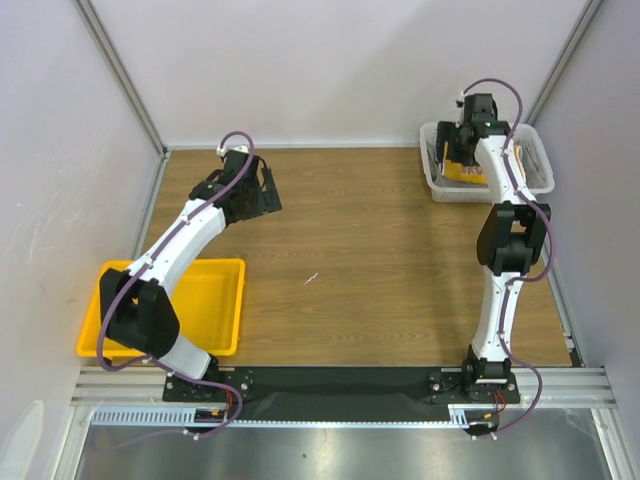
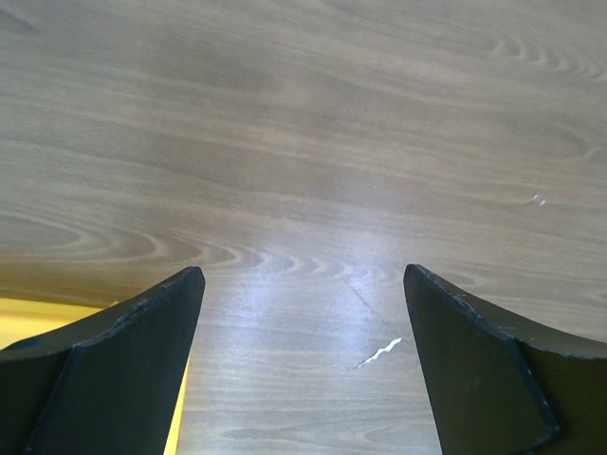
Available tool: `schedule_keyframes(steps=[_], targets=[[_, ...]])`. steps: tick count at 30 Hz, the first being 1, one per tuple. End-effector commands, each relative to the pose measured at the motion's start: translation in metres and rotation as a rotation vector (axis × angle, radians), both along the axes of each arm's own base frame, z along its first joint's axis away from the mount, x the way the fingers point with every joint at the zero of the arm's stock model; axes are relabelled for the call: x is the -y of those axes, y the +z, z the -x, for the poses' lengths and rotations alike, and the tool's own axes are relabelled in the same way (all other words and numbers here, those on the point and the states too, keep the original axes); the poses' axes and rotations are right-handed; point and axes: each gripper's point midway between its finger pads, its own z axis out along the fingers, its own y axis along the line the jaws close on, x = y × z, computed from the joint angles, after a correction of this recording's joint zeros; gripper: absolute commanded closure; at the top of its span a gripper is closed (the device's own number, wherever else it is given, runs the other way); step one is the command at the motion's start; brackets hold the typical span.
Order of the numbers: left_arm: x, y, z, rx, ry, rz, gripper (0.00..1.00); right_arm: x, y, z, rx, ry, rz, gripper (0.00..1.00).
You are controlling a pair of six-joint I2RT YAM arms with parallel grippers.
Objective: Fold and stack the towels
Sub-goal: Neatly place the folded towel into the bin
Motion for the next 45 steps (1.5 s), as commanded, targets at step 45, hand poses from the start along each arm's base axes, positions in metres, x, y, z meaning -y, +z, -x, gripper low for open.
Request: schedule_keyframes(steps=[45], targets=[[-0.098, 0.012, 0.131, 0.426, 0.093, 0.059, 0.00, -0.017, 0.005, 0.323, 0.436, -0.337, -0.441, 0.00]])
